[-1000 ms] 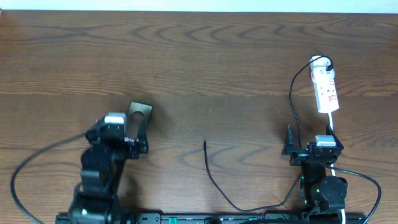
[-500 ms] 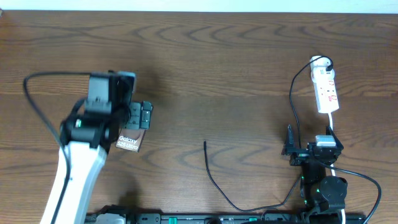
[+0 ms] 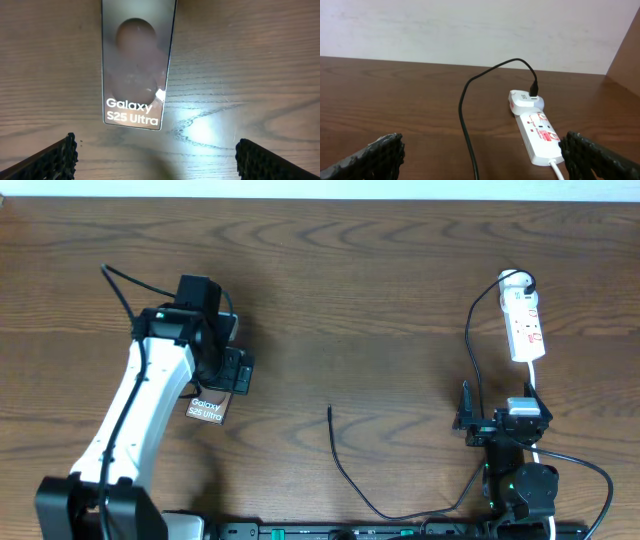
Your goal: Plug charger to phone and switch on socket
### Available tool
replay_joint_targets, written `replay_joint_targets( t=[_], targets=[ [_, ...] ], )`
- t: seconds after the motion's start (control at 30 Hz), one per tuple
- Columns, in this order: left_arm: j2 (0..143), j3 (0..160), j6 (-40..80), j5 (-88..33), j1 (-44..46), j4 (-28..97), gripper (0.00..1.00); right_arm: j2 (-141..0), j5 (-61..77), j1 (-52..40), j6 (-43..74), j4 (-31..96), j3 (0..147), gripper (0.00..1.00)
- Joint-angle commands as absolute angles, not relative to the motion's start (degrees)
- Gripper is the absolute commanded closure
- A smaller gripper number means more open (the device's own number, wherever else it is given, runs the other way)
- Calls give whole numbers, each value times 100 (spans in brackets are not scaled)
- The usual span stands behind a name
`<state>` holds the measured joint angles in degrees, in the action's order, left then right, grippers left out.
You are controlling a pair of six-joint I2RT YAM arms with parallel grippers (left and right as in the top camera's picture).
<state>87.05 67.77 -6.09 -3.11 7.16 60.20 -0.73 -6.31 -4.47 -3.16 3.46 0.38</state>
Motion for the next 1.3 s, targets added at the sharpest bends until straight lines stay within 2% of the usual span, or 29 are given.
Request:
replay_joint_targets(
  t=[0.0, 0.23, 0.27, 0.3, 0.33, 0.4, 0.43, 0.47, 0.5, 0.77, 0.8, 0.83, 0.87, 0.9, 0.93, 1.0, 1.27],
  targets=[
    [8781, 6890, -683, -386, 703, 6055, 2, -64, -694, -458, -327, 364, 32, 1],
    [8788, 6890, -683, -386, 703, 5990, 1, -64, -694, -458, -327, 364, 32, 1],
    [8788, 6890, -685, -386, 703, 5988, 10, -64, -694, -458, -327, 364, 32, 1],
    [8788, 6890, -685, -386, 703, 5975, 23, -64, -694, -458, -327, 364, 32, 1],
    [8788, 6890, -685, -386, 703, 5968, 27, -64, -694, -458, -327, 364, 32, 1],
    [8788, 6886, -683, -386, 703, 5951, 27, -64, -694, -458, -327, 364, 32, 1],
    [8788, 6886, -683, -384, 703, 5951, 27, -64, -694, -458, -327, 364, 32, 1],
    [8788, 6886, -683, -386, 703, 5951, 21, -64, -694, -458, -327, 364, 32, 1],
    [8788, 6886, -683, -386, 703, 5951, 4, -64, -694, -458, -327, 364, 32, 1],
    [8788, 6886, -685, -388, 703, 5905, 2, -64, -694, -458, -327, 364, 32, 1],
    [8788, 6886, -714, -386, 703, 5881, 6, -64, -694, -458, -327, 364, 32, 1],
    [8790, 6886, -729, -384, 703, 5861, 26, -64, -694, -458, -327, 364, 32, 1],
    [8790, 6886, -729, -384, 703, 5843, 50, -64, -694, -458, -327, 364, 32, 1],
    [8790, 6886, -727, -384, 703, 5837, 66, -64, -694, -458, -327, 364, 32, 1],
    [8790, 6886, -727, -384, 703, 5835, 77, -64, -694, -458, -327, 364, 32, 1],
    [8790, 6886, -727, -384, 703, 5815, 92, -64, -694, -458, -327, 364, 32, 1],
    [8790, 6886, -729, -379, 703, 5798, 92, -64, -694, -458, -327, 364, 32, 1]
  ],
)
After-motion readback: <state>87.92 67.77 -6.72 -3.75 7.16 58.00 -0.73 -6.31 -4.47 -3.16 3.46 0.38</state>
